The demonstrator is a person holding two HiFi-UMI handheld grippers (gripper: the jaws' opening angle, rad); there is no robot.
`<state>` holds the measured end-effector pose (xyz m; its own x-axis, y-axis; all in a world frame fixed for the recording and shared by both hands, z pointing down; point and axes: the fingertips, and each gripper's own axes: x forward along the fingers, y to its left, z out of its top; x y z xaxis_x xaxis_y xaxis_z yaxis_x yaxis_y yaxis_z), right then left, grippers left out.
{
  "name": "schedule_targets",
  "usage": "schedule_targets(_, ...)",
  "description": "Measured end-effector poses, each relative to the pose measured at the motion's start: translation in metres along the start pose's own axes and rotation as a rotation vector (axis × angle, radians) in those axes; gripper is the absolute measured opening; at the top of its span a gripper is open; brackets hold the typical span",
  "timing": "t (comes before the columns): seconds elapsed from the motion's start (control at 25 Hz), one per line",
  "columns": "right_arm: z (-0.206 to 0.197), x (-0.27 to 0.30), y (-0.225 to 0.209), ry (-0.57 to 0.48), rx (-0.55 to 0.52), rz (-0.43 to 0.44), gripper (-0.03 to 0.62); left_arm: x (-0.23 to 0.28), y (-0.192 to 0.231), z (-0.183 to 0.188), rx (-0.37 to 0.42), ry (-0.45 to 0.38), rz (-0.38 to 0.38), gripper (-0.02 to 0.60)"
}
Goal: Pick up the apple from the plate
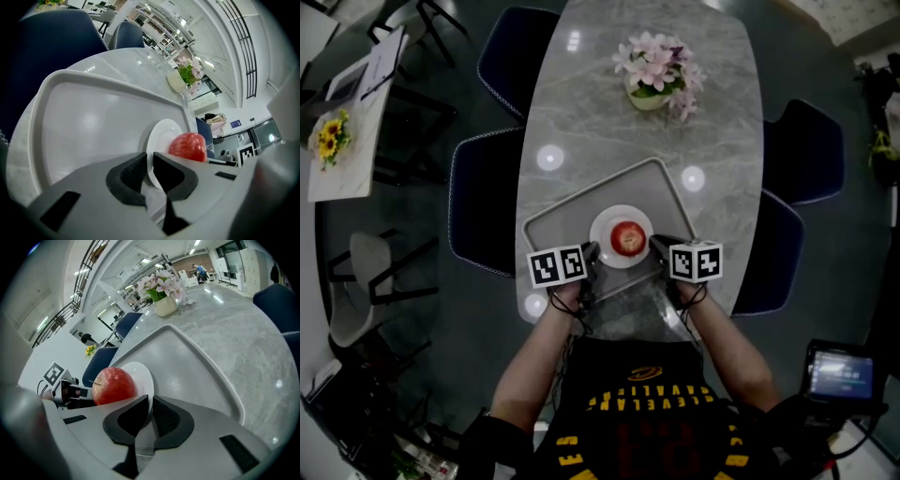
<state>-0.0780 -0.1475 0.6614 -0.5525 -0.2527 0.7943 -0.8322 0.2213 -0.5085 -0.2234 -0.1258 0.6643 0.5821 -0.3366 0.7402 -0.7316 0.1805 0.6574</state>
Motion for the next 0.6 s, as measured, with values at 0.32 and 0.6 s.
schedule_targets(0.32,-0.0004,-0.0021,-0.0039,0.013,0.037,0.008,0.037,0.0029,-0.0033,-0.0013,0.0,0.024,-0.002,0.043)
schedule_targets(0.6,-0.0037,-0.0096,-0.0019,0.007,0.096,0.037,0.034,-0.003,-0.0079,-0.007,0.003,0.039,-0.01,0.043)
